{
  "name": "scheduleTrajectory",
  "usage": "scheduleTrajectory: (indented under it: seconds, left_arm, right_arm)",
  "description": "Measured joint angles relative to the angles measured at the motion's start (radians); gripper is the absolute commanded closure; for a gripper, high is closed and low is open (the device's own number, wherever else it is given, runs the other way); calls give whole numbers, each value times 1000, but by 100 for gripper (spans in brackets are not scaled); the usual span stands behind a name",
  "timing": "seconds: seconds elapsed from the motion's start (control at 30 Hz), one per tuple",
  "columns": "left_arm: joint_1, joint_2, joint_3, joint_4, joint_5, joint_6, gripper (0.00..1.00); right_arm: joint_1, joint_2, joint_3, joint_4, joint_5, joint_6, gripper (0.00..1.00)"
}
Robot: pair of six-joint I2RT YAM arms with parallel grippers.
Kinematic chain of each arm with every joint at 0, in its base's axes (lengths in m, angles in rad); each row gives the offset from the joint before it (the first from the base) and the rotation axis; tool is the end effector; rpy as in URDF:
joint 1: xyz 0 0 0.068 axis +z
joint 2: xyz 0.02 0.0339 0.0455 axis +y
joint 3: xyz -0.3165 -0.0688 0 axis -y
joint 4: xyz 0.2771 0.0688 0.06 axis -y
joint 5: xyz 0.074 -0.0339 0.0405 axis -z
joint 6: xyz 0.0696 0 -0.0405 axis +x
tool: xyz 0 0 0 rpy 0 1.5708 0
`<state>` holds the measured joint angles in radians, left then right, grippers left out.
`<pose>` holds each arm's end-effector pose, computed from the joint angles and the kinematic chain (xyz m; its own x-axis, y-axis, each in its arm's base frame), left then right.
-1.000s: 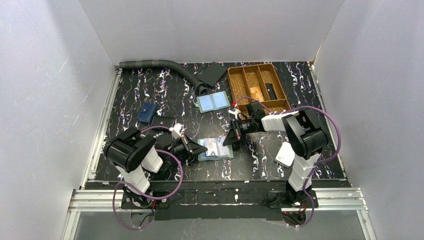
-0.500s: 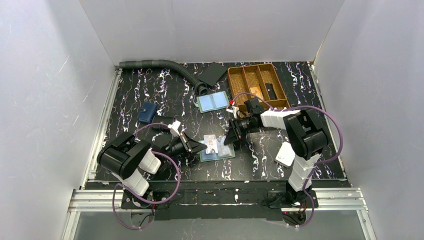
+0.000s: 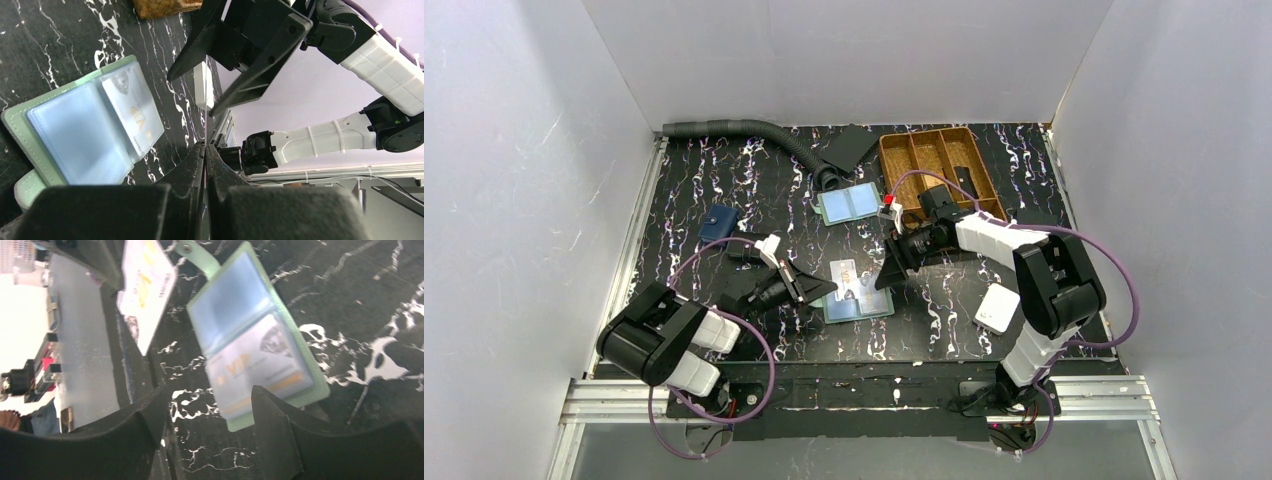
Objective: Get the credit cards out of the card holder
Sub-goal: Remove the credit card from the card holder, then place the credit card in the storage box.
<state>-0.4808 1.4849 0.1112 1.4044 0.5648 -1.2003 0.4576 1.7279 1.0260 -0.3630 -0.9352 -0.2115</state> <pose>0.1944 -0.1434 0.1729 -0.7965 -0.4726 -0.3772 0.3386 0.1683 -0.9258 0.3123 0.2162 0.1921 -0.6388 -0.4535 -0.6216 -0.7632 0.2711 0.5865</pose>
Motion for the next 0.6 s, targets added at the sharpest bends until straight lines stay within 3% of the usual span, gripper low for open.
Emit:
scheduleTrajectory:
  seconds: [0.17, 0.4, 0.6]
  left_arm:
    - [-32, -36, 0, -10, -27, 22, 100]
    - [-106, -50, 37, -42, -75, 56, 100]
    - [-142, -55, 69, -51, -106, 69, 100]
  right_arm:
    - [0, -37, -11, 25, -124, 18, 23]
    - [0, -77, -103, 232, -235, 217, 22]
    - [0, -77, -130, 369, -251, 361, 31]
